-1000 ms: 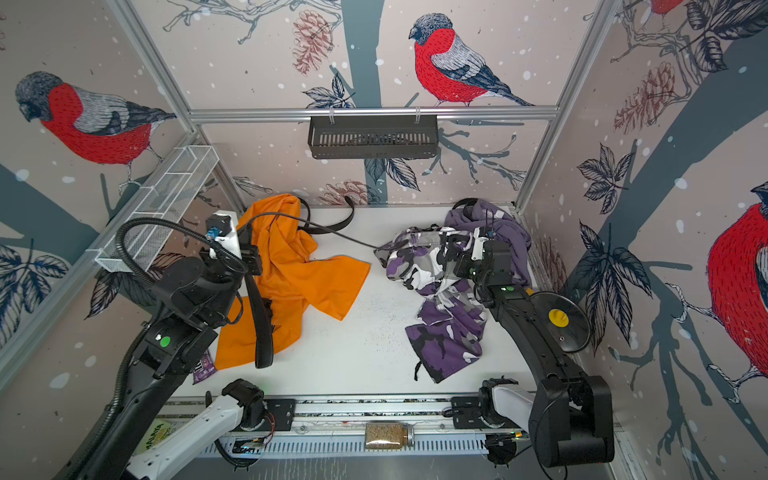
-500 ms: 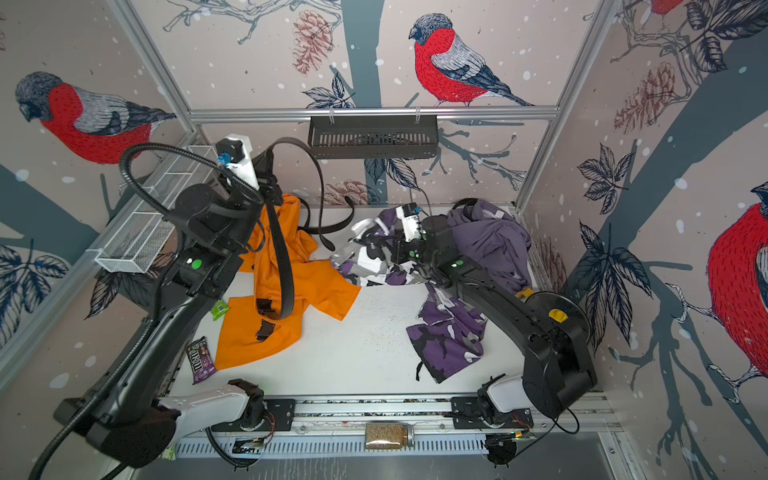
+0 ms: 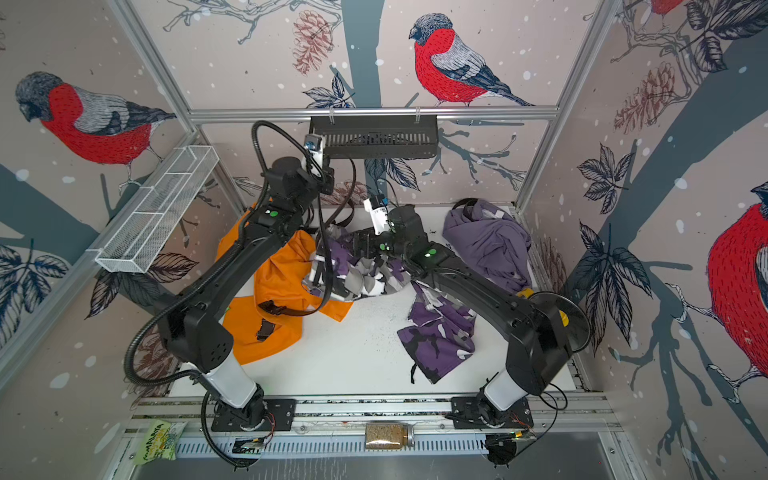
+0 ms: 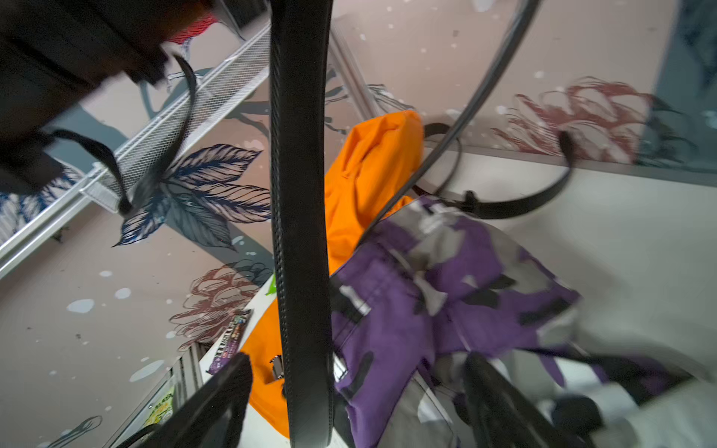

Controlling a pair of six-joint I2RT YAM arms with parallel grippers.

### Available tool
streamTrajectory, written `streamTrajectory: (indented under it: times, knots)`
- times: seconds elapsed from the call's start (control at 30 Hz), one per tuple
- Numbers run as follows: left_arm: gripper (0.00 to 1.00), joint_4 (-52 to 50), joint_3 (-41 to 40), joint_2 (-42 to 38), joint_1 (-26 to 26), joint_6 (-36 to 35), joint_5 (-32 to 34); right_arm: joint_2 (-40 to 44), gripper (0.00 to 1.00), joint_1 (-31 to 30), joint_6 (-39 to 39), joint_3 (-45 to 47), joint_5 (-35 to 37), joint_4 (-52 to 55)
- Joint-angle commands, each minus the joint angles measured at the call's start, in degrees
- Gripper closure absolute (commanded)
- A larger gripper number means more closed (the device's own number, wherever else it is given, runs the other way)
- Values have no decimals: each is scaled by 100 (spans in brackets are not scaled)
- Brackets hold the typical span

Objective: Remove the belt from the trousers
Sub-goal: Place the belt at the center of the board, then move the trousers to the center of the board.

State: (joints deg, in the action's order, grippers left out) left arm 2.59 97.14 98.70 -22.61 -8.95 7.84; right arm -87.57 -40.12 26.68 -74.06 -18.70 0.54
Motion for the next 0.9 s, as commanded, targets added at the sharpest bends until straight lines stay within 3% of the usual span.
streamTrajectory:
  times: [0.0,0.03,0.07,0.17,0.23,0.33,0.4,0.53,0.7,0.87]
  knots:
    - [100,108,-123,178,63,218,333,571,11,82,19,499,681,1083]
    - [100,15,-162,266,72,281,442,795,9,159,15,745,867,1290]
    - [91,-101,-169,367,68,318,522,1025,7,260,27,1008,1062,1460]
    - [20,-598,-63,630,99,603,861,1623,4,778,136,1900,1403,1743]
    - [1,-837,-99,664,99,801,1012,2009,4,1164,195,2492,1394,1715]
    - [1,-971,-405,449,100,1027,1060,2418,2,1710,229,3362,1426,1340]
    - [1,-983,-712,166,90,1218,968,2432,2,2133,271,3787,1010,922]
    - [1,-1025,-1380,-562,53,1558,112,1623,2,2264,350,3991,189,173]
    - [1,-762,-2367,-1436,-498,1911,219,55,3,1467,667,3697,-530,-1006]
    - [1,-594,-3093,-2061,-862,2158,451,-1082,4,611,1114,2836,-901,-1857]
